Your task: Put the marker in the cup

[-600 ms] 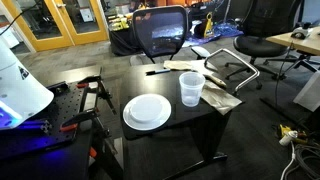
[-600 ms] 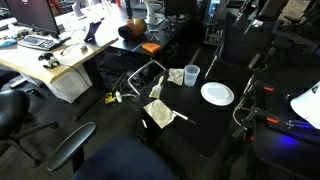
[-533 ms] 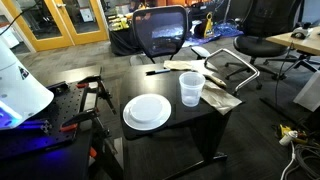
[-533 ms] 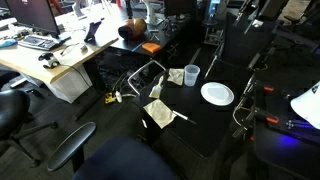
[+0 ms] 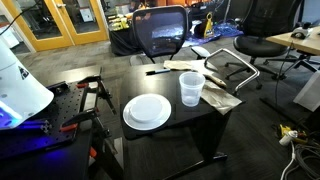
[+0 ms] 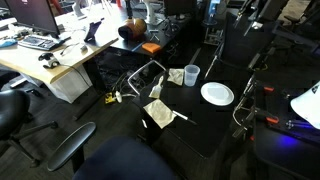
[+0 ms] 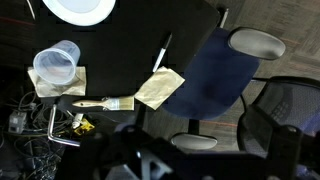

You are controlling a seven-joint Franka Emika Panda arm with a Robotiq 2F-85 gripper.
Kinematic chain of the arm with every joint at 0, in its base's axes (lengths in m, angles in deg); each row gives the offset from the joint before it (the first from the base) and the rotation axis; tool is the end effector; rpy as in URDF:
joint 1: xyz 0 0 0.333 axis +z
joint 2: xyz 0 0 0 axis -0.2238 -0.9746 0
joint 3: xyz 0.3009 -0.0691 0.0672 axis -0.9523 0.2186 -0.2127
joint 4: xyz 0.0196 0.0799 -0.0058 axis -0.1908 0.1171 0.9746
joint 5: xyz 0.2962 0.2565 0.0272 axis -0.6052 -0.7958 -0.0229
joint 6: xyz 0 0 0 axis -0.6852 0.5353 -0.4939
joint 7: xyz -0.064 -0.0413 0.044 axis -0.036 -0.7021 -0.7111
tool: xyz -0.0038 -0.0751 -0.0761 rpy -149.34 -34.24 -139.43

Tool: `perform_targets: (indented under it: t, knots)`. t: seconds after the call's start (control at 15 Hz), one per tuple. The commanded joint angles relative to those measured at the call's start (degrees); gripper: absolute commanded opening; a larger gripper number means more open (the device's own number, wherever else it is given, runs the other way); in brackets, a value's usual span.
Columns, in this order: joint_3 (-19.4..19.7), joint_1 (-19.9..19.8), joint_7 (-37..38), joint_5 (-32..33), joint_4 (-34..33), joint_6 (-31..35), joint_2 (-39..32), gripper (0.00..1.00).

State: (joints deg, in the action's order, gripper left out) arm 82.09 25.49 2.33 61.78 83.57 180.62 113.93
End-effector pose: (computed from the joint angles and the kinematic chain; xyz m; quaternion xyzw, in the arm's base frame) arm 0.3595 0.1131 0.4776 -0.9813 -0.1337 -0.1147 0.0774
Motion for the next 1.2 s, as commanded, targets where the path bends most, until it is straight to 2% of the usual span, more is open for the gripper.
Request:
perform_targets:
  t: [0.0, 0.33, 0.67, 0.93, 1.13]
  knots:
    - [-1.8, -0.2, 1.1, 0.6, -1.2, 0.6, -4.4, 1.0]
    - [-4.4, 0.3, 2.0, 0.5, -2.1, 3.3, -12.9, 1.0]
    - [-7.0, 0.0, 5.6, 1.1, -3.5, 8.9, -21.8, 1.0]
    - [-8.8, -0.7, 12.0, 3.5, -5.4, 14.0, -29.0, 1.0]
    - [-9.3, -1.3, 19.1, 8.6, -7.3, 16.6, -33.9, 1.0]
